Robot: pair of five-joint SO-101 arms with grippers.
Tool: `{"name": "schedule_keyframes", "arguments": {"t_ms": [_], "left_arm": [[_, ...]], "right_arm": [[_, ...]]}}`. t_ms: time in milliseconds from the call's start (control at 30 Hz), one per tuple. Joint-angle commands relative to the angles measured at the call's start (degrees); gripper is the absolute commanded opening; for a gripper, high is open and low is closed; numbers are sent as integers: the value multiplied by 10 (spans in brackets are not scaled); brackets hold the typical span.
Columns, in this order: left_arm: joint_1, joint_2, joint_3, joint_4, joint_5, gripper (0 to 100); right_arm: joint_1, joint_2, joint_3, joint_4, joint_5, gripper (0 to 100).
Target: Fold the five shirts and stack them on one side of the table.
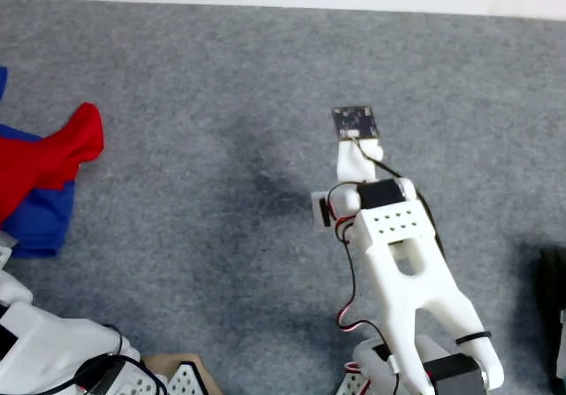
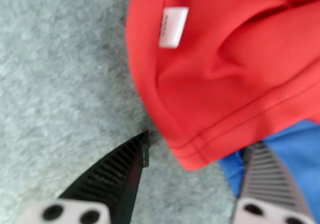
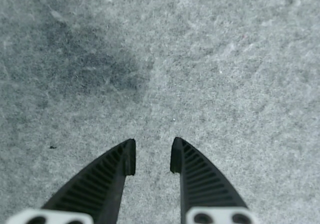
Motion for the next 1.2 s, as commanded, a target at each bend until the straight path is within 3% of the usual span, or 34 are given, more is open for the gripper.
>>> {"name": "schedule_keyframes", "arguments": {"t_ms": [0, 133, 300, 733, 867, 967, 1167], "left_arm": [[15, -9, -22, -11, 0, 110], [42, -42, -15, 21, 0, 30], [56, -94, -13, 85, -1, 75], [85, -111, -12, 106, -1, 107], [170, -116, -16, 124, 0, 7], [257, -116, -16, 125, 11, 6], [443, -116, -36, 127, 145, 6]], "right_arm": [[-5, -16, -3, -7, -6, 128], [-5, -16, -3, -7, -6, 128], [-5, -17, 13, -8, -5, 128], [-36, -16, 16, -8, 24, 128], [-36, -17, 36, -29, 24, 128], [-36, -17, 62, -60, 25, 128], [-35, -17, 78, -84, 23, 128]]}}
